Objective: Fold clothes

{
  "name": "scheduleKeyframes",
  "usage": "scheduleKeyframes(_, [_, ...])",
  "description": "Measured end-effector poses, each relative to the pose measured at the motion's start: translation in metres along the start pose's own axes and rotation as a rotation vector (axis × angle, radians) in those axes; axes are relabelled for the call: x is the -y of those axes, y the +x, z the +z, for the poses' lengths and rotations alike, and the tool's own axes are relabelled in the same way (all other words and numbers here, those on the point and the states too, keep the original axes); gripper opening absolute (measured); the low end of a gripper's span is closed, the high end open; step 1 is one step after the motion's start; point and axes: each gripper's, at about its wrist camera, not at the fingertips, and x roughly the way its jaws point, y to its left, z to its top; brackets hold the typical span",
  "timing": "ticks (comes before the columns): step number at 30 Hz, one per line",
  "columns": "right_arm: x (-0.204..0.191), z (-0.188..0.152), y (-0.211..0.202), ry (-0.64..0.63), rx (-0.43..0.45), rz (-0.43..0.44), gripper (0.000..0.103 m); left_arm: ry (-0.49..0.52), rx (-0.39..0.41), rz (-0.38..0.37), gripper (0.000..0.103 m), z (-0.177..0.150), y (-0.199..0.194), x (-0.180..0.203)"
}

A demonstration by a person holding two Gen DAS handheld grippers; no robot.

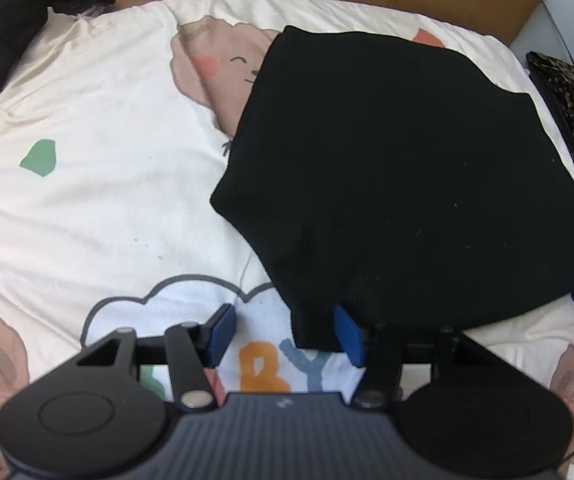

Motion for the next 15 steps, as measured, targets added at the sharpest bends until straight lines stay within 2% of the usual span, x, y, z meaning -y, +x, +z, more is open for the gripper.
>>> scheduleKeyframes(2, [0.004, 0.001, 0.002, 0.037, 0.013, 0.036, 0.035, -0.023, 0.012, -0.015, 0.057, -0.001, -0.007, -0.006])
scheduleKeyframes(5, [0.006, 0.004, 0.002, 0.05, 0.02, 0.058, 0.014, -0.051, 0.037, -0.051, 0.056, -0.007, -0.018, -0.015])
scheduleKeyframes(7, [0.006, 0.006, 0.0, 0.048, 0.026, 0.072, 0.006, -0.055, 0.064, -0.078, 0.051, -0.011, -0.024, -0.017])
scheduleKeyframes(10, [0.004, 0.01, -0.005, 0.038, 0.04, 0.115, 0.006, -0.047, 0.11, -0.113, 0.051, -0.013, -0.028, -0.017])
scheduleKeyframes(15, [0.008, 0.01, -0.002, 0.055, 0.031, 0.101, 0.007, -0.102, 0.081, -0.166, 0.051, -0.012, -0.013, -0.015])
